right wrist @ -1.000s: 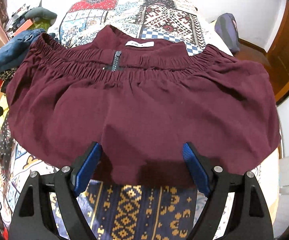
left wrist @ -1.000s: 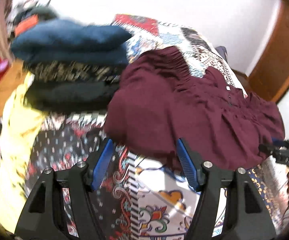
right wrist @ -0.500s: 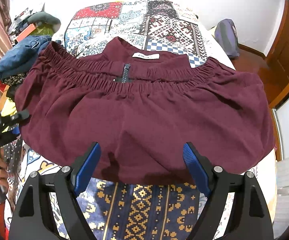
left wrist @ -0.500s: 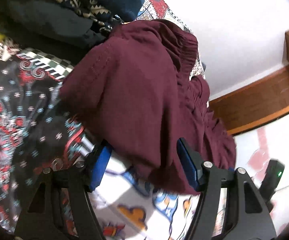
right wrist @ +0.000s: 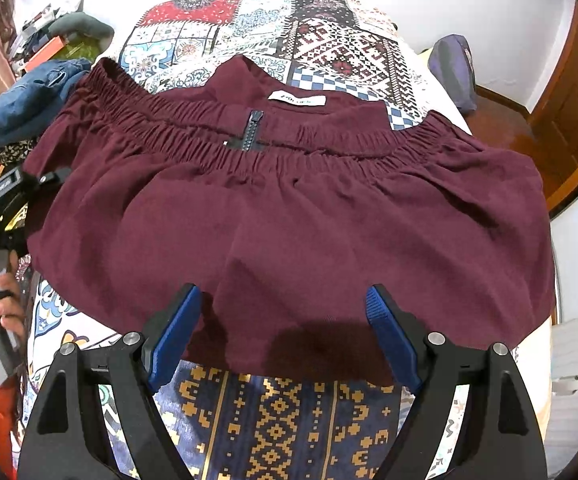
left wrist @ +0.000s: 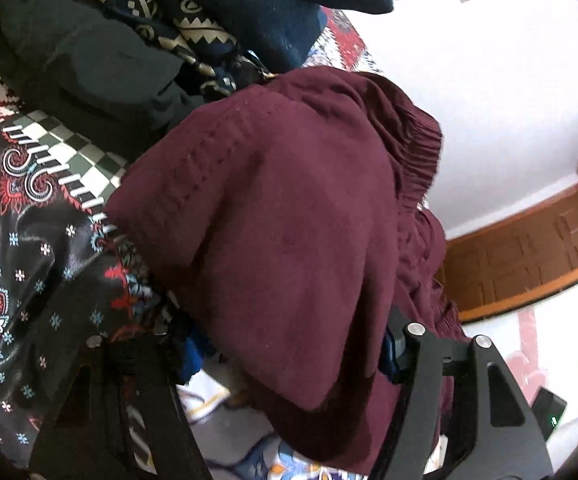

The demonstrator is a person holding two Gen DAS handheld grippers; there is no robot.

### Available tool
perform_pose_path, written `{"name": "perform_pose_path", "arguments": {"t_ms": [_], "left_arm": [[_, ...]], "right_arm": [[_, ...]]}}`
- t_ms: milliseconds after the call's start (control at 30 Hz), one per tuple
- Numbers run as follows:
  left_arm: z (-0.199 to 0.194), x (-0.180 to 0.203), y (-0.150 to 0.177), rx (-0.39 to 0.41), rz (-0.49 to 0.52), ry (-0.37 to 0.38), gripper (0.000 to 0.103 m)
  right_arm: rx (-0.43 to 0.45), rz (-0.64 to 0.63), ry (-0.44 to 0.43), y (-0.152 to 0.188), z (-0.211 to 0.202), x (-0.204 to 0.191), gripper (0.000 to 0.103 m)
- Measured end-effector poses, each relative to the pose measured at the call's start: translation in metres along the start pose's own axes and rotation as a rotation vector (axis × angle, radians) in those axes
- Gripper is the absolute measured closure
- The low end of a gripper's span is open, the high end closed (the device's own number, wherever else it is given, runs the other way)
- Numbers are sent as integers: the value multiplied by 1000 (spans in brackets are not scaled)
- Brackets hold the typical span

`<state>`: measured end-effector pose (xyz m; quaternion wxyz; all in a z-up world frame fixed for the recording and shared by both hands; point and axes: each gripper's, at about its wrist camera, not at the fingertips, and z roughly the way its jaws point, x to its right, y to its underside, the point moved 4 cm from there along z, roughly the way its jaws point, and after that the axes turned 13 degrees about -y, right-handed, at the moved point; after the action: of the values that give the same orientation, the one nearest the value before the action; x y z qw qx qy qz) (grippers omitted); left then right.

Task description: Fold large clothes

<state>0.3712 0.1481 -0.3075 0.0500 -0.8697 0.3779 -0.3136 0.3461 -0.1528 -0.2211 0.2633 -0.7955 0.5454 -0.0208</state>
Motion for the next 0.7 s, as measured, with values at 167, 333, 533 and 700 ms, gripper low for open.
{"name": "perform_pose_path", "arguments": {"t_ms": [167,333,533,700], "left_arm": [[0,25,-3,33,44,-70,70],[-45,61,-6,98,111,-17,84],[-113,107,-8,220,172,76,89],[-175,99,-22,348,188,67,89]], "right_arm": [[8,1,1,-1,-8,-1,22],[33,-14,13,-6,-25,-3,22],[77,-8,-40,-26,-44,-19,22],[66,-29,-156,-43,-32,-61,22]]}}
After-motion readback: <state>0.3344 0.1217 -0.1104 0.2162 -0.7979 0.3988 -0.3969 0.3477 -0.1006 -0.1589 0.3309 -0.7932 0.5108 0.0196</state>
